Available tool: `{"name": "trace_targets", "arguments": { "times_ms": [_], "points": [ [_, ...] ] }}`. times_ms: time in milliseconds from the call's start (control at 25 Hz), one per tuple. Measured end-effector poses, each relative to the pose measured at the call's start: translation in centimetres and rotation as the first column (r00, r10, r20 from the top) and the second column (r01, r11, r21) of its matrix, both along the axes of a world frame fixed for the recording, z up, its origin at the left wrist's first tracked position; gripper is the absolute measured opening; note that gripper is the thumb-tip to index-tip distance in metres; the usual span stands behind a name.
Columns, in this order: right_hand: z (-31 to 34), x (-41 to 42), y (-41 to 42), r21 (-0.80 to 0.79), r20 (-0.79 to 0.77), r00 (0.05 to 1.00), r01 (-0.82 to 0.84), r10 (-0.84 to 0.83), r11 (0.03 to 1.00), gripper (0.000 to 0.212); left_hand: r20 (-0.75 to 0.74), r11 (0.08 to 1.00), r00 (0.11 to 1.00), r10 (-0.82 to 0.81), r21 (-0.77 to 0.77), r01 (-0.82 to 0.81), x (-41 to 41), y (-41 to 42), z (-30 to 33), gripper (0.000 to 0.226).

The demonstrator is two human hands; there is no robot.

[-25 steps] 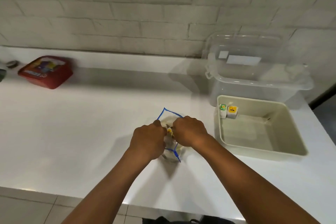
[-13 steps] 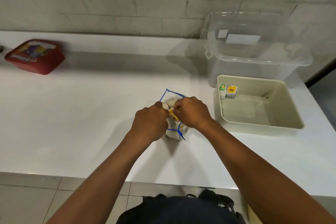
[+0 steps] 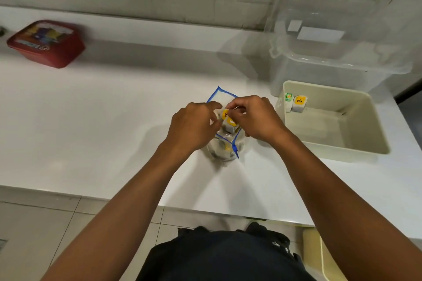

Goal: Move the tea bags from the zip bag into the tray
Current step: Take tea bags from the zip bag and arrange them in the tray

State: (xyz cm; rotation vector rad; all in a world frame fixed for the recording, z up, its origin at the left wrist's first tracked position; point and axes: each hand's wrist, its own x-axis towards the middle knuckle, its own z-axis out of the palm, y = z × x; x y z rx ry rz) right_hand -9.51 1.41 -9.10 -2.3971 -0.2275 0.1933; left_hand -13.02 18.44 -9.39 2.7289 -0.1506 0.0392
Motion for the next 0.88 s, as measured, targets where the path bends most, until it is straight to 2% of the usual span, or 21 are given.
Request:
{"name": "trace_targets", "arguments": {
  "times_ms": [160, 240, 360, 480, 680, 880],
  "points": [
    [0.9, -0.3, -0.3, 0.128, 0.011, 1.0, -0.014, 0.013, 0.992, 0.009, -0.011, 0.971, 0.999, 0.049, -0.234, -0.05, 0.4, -0.5, 0.5, 0.031],
    [1.3, -0.4, -0.2, 0.184, 0.006, 1.0, 0.003, -0.004, 0.983, 0.006, -0.027, 0.954, 0.996, 0.083, -0.286, -0.088, 0.9, -0.6, 0.6, 0.022],
    [1.6, -0.6, -0.4, 0.231, -0.006, 0.999, 0.036, -0.035, 0.972, 0.013, -0.08, 0.932, 0.993, 0.083, -0.348, -0.106, 1.5, -0.5, 0.6, 0.011],
    [1.6, -0.9, -0.8, 0.212, 0.013, 1.0, -0.007, 0.004, 0.977, 0.021, -0.062, 0.913, 0.996, 0.071, -0.398, -0.09, 1.8, 0.0, 0.9, 0.008],
    [2.1, -0.4, -1.3, 0.223, 0.181, 0.98, 0.038, -0.08, 0.974, 0.002, -0.049, 0.836, 0.997, 0.06, -0.543, -0.077, 2.1, 0.9, 2.5, 0.01],
    [3.4, 0.1, -2.9, 0.295, 0.166, 0.978, 0.076, -0.129, 0.952, 0.006, -0.026, 0.786, 1.0, 0.009, -0.617, -0.023, 2.5, -0.4, 4.2, 0.01]
  ]
}}
